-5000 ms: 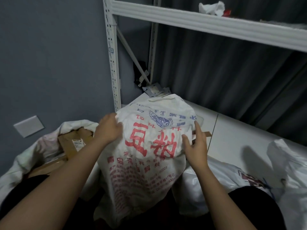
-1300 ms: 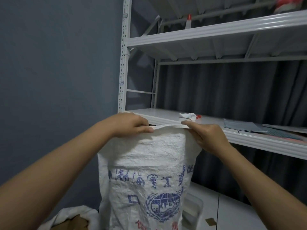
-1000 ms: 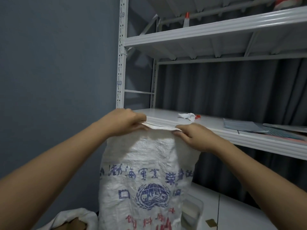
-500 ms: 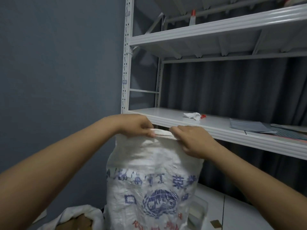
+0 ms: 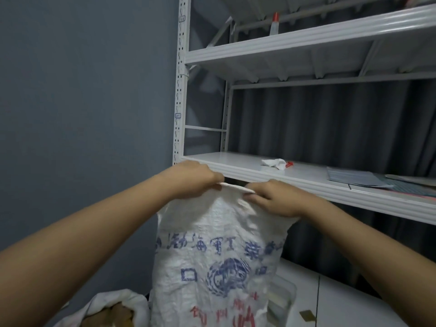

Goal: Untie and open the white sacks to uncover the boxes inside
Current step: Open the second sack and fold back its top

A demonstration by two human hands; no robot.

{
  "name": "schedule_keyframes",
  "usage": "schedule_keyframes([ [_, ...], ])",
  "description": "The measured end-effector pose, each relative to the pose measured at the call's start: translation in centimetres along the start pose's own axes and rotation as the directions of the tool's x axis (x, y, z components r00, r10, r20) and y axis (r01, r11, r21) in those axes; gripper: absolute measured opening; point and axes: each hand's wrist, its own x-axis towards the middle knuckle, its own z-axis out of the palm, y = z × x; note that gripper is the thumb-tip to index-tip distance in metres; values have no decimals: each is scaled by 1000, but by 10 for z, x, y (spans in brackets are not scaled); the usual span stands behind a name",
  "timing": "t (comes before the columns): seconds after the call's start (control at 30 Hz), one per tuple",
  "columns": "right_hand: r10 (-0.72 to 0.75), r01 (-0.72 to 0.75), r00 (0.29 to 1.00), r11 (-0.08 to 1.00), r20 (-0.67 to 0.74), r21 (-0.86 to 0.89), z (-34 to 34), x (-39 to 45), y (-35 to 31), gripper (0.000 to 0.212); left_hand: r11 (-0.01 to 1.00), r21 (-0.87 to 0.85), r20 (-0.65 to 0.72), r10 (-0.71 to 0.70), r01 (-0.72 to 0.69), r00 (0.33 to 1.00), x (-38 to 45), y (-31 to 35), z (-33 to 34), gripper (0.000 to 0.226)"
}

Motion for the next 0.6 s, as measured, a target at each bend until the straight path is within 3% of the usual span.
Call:
schedule_keyframes([
  [0.1,112,-112,994,994,11,-3,-10,-11,11,38,997,45,-7,-67,67,998,-13,-14,5,30],
  [0.2,68,-73,996,994,-65,-84,-3,-16,11,52,995,52,-33,-84,86,996,-15,-15,12,30],
  [0.27,107,-107,994,994,-11,12,1,-22,16,65,994,8,-53,-110,111,992,-17,-17,17,27],
  [0.33,141,-146,988,986,70,75,5,-30,30,56,989,-29,-55,-149,148,987,-25,-24,23,27],
  [0.4,139,-147,987,984,86,97,10,-41,42,30,982,-84,-44,-173,169,984,-33,-30,30,30],
  [0.5,36,-43,992,997,-120,-56,18,-45,47,21,949,-208,15,-238,236,971,-37,-32,37,35],
  [0.53,-29,-4,965,992,-259,-127,20,-44,47,21,939,-216,69,-258,267,964,-36,-32,36,34],
  [0.6,-168,19,837,960,-520,-281,24,-39,45,24,917,-286,192,-230,279,954,-31,-29,31,31],
])
